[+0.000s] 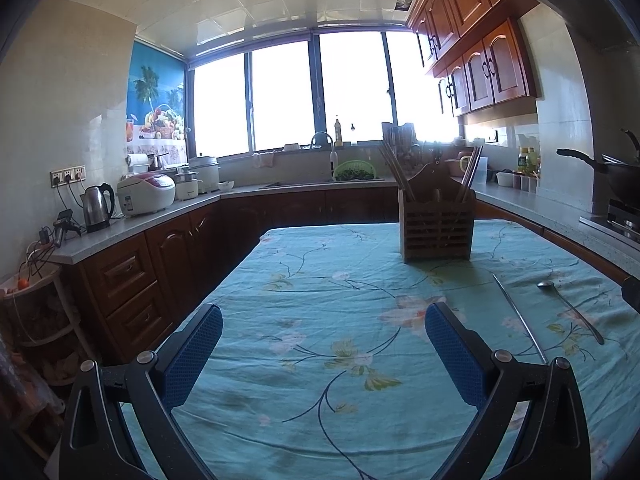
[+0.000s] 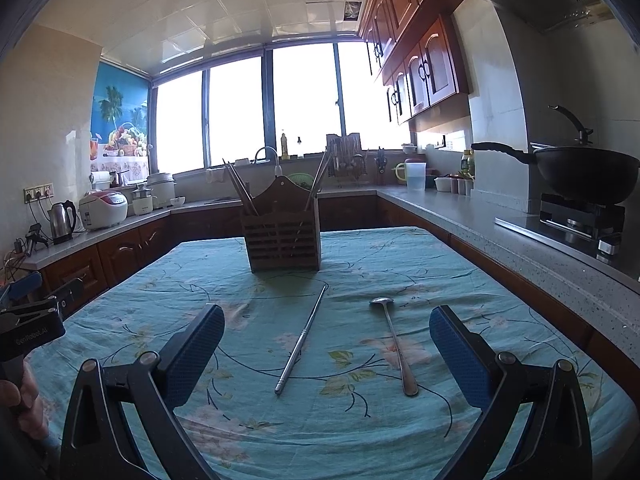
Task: Organize utensils
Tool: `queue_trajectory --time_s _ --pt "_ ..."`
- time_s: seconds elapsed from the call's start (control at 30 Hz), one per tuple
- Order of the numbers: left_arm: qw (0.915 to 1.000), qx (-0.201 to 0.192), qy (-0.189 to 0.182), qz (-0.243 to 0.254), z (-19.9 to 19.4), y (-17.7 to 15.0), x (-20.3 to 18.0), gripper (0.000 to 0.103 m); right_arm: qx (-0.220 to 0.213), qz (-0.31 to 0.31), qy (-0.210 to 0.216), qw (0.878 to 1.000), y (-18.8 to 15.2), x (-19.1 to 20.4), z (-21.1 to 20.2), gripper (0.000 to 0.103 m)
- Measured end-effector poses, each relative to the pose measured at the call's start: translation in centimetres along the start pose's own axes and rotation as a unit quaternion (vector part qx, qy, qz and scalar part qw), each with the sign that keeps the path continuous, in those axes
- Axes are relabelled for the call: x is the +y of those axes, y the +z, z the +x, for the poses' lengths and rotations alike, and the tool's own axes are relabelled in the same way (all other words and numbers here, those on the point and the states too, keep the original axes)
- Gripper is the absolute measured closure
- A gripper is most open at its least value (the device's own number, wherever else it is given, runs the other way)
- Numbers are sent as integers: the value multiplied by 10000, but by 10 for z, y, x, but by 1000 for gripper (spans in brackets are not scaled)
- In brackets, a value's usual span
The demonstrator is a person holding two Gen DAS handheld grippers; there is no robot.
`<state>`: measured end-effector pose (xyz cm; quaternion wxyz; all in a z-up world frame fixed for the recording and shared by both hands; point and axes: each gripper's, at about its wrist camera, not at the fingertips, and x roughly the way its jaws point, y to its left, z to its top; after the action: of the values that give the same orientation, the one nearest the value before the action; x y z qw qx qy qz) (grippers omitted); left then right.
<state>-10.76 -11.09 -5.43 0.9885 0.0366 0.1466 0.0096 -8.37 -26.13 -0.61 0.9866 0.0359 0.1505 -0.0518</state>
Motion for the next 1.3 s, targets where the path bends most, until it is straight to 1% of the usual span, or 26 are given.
queue_trajectory --time_s 0.47,0.9,1.3 --pt "10000 27 -43 30 1 -1 -5 1 -6 -11 12 10000 0 2 -1 0" --pt "10000 -30 23 40 -3 -1 -9 1 -25 -12 31 10000 1 4 -1 0" --pt "10000 -6 -34 12 -4 -2 -11 1 -43 -15 43 10000 2 5 -3 0"
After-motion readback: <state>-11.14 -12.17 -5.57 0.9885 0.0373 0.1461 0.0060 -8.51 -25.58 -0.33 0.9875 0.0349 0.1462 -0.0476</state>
